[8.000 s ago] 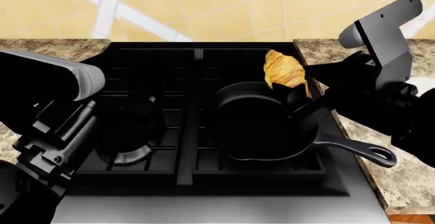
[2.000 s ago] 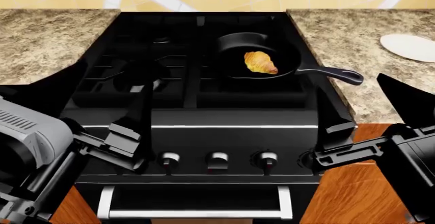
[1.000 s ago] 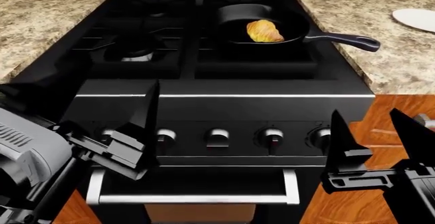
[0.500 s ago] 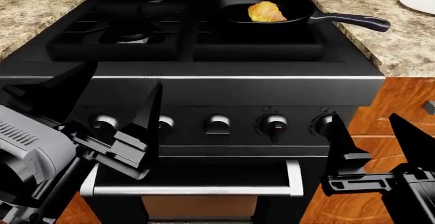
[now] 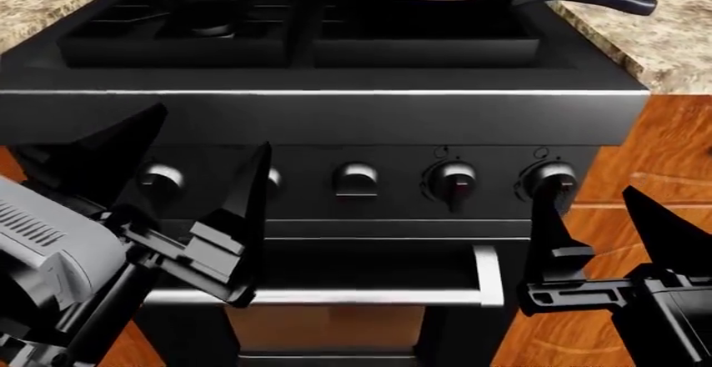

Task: Pick the croissant and place it on the pan. Then turn on the stove to warm the croissant.

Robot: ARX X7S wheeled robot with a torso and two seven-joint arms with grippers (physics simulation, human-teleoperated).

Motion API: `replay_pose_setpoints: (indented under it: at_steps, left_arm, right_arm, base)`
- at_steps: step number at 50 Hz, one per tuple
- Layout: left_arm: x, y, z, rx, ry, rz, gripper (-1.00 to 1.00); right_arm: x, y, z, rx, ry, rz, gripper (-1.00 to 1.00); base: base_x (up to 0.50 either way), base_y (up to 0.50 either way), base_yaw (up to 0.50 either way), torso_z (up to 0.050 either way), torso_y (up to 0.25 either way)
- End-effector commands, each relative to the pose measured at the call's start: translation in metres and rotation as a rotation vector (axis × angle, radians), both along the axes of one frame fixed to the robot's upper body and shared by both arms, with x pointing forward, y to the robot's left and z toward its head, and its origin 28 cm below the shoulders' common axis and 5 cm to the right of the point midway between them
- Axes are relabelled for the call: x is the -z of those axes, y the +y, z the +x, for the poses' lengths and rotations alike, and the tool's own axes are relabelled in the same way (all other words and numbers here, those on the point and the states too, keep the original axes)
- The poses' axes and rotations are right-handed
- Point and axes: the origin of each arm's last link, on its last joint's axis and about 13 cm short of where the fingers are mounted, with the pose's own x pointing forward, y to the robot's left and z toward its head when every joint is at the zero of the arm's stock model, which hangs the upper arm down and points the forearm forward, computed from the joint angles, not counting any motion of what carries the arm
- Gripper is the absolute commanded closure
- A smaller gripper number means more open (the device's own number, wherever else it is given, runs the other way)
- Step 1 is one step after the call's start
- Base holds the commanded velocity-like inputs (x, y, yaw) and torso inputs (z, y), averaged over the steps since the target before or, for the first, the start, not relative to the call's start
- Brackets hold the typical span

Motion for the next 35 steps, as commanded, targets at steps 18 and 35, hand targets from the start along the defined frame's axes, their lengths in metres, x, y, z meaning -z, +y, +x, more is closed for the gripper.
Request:
replay_pose_setpoints:
  at_steps: [18, 35]
  left_arm:
    - [0.0002, 0.0005, -0.0017, 0.024, -0.028, -0.019, -1.00]
    - [-0.0021, -0.0001, 0.0016, 0.035, -0.040, -0.023, -1.00]
  right_arm:
    - [0.0018, -0.0013, 0.0063, 0.037, -0.006, 0.010, -1.00]
    - [0.0069, -0.0059, 0.0113, 0.110, 0.006, -0.031, -1.00]
  base:
    - [0.00, 0.00, 0.00, -0.020, 0.000]
    - [0.00, 0.00, 0.00, 0.000, 0.000]
